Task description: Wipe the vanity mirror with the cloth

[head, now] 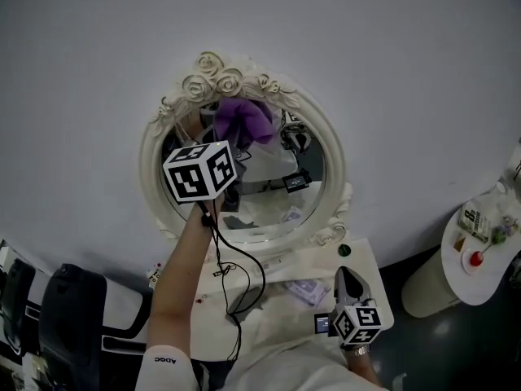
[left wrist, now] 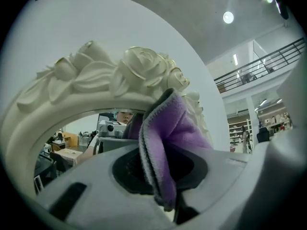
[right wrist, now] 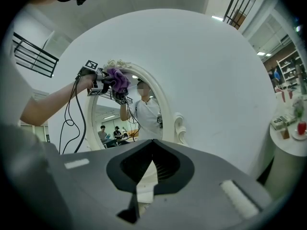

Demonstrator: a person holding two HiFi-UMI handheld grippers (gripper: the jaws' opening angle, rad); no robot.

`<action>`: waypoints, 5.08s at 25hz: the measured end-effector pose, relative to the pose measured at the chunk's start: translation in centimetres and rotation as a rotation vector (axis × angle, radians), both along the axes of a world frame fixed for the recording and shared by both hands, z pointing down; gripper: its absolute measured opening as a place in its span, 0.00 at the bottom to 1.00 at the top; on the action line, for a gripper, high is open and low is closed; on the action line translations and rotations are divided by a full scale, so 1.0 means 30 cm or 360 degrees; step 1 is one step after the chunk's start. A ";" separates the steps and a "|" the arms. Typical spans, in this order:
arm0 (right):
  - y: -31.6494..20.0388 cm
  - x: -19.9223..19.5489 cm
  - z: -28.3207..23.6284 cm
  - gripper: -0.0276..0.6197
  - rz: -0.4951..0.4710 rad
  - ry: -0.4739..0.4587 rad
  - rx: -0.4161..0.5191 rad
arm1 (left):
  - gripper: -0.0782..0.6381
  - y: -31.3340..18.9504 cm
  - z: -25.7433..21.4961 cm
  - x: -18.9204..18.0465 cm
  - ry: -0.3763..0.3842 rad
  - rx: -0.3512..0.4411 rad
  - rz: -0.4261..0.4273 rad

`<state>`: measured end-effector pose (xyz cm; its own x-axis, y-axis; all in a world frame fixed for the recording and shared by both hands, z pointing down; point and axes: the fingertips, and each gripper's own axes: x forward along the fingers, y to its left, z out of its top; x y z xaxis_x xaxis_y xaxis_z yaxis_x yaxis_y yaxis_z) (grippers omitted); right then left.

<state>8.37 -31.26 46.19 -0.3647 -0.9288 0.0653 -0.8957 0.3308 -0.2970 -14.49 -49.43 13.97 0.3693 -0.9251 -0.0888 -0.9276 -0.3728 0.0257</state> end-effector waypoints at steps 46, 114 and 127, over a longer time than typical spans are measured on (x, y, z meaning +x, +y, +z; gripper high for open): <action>0.095 0.051 0.061 0.05 0.0127 0.0094 -0.0090 | 0.19 -0.005 0.326 0.293 0.0019 -0.0247 0.0322; 0.169 -0.188 0.157 0.05 -0.0182 0.0172 -0.0194 | 0.19 0.158 0.369 -0.363 0.0020 -0.0179 -0.0391; 0.222 0.085 0.163 0.05 0.0145 0.0157 -0.0213 | 0.19 0.025 0.561 0.211 -0.0038 -0.0274 -0.0043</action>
<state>10.92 -24.61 51.07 -0.2652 -0.9383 0.2219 -0.9471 0.2104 -0.2423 -8.16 -48.69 30.79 0.3440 -0.9355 0.0805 -0.9384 -0.3394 0.0648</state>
